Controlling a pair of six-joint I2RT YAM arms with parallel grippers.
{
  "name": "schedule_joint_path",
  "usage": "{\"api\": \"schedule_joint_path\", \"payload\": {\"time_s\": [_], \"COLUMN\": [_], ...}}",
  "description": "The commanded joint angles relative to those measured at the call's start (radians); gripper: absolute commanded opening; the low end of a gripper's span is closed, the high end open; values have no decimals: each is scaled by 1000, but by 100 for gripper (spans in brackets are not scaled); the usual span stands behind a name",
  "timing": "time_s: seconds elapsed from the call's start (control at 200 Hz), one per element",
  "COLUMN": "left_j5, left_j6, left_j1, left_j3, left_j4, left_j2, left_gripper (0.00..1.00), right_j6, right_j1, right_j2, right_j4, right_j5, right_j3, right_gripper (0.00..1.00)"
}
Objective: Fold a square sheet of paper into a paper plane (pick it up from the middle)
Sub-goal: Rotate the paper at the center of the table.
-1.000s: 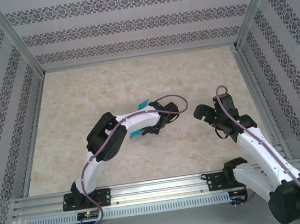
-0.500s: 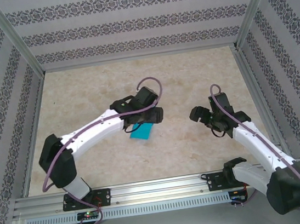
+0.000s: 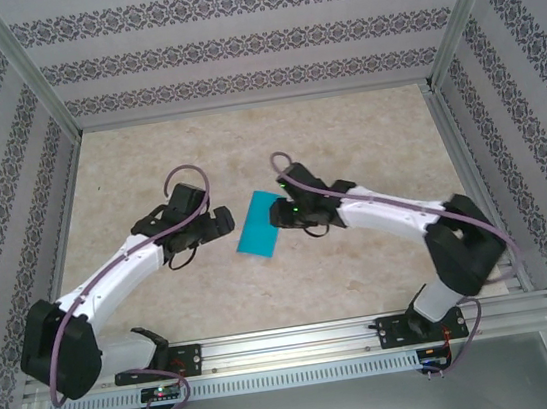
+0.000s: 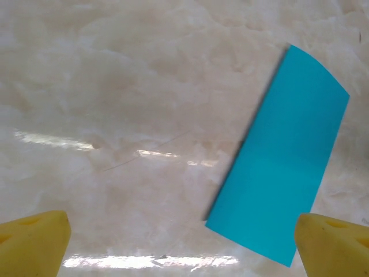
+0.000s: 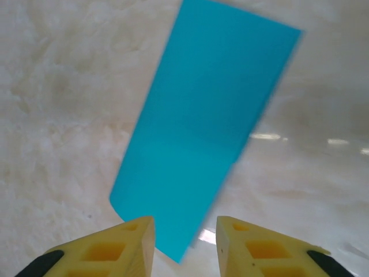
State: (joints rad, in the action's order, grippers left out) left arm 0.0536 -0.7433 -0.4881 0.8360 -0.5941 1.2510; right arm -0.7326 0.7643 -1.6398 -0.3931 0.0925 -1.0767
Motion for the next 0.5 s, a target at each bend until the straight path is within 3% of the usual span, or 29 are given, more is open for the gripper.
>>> {"api": "schedule_joint_path", "payload": {"time_s": [0.0, 0.205, 0.495], "left_j5": [-33, -54, -99], "left_j6": [-31, -28, -10], "left_j1": [42, 83, 89], "left_j3": [-61, -134, -145], "left_j4": [51, 54, 73], "left_j2": [-60, -129, -127], "left_gripper": [100, 100, 100], "right_j6": [-6, 11, 103], "right_j1": [50, 82, 93], "right_j2": [-126, -356, -448], "right_j4": [35, -11, -77], "right_j5": [14, 84, 136], "right_j3": [-128, -312, -316], "right_gripper": [31, 29, 29]}}
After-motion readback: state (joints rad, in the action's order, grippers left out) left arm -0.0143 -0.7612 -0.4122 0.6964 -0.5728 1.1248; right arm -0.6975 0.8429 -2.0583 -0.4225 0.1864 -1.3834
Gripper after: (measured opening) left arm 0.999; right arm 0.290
